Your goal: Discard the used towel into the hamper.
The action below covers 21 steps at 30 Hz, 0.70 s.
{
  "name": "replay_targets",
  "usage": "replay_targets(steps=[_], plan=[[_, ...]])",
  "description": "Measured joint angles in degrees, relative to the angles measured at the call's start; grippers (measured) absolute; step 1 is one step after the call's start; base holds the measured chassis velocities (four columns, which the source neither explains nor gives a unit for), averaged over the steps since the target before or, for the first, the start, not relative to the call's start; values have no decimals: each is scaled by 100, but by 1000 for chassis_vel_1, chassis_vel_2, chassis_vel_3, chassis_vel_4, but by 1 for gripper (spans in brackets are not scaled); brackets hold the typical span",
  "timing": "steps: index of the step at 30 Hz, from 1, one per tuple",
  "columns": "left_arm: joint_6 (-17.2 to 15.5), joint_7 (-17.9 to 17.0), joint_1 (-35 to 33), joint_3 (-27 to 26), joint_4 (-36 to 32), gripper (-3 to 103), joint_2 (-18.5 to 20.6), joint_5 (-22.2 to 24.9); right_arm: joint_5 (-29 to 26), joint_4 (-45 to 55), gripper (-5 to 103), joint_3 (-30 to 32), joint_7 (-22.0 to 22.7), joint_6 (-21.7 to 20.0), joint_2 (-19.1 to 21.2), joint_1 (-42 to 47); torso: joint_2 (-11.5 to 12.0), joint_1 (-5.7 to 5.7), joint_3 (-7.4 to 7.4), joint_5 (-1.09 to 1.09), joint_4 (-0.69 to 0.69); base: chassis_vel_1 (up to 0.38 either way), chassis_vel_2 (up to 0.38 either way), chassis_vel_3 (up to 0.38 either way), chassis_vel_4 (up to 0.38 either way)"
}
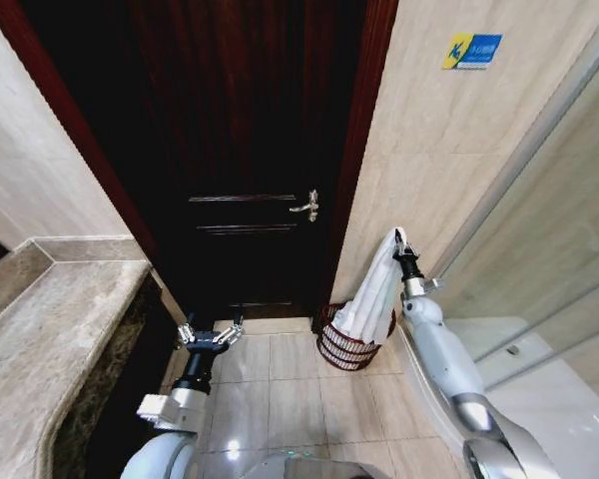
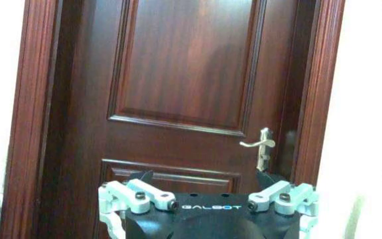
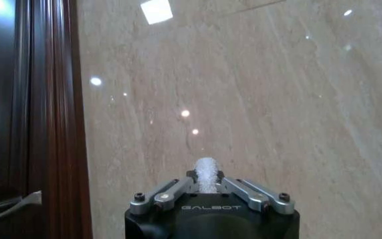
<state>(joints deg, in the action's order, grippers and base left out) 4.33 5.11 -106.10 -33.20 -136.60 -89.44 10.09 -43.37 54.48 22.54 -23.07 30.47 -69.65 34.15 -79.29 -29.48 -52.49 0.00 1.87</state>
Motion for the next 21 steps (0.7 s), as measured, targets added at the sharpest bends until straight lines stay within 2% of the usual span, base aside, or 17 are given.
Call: replay_targets(steps=[6,21], plan=[[0,0,0,0,0,100,0,0,72,-524,5,-67,-137,137,-108,-273,0,0,0,0,1,0,0,0,0],[0,0,0,0,0,100,0,0,210,-1206,5,7,-447,316,-304,34,-1,0,0,2,0,0,0,0,0]])
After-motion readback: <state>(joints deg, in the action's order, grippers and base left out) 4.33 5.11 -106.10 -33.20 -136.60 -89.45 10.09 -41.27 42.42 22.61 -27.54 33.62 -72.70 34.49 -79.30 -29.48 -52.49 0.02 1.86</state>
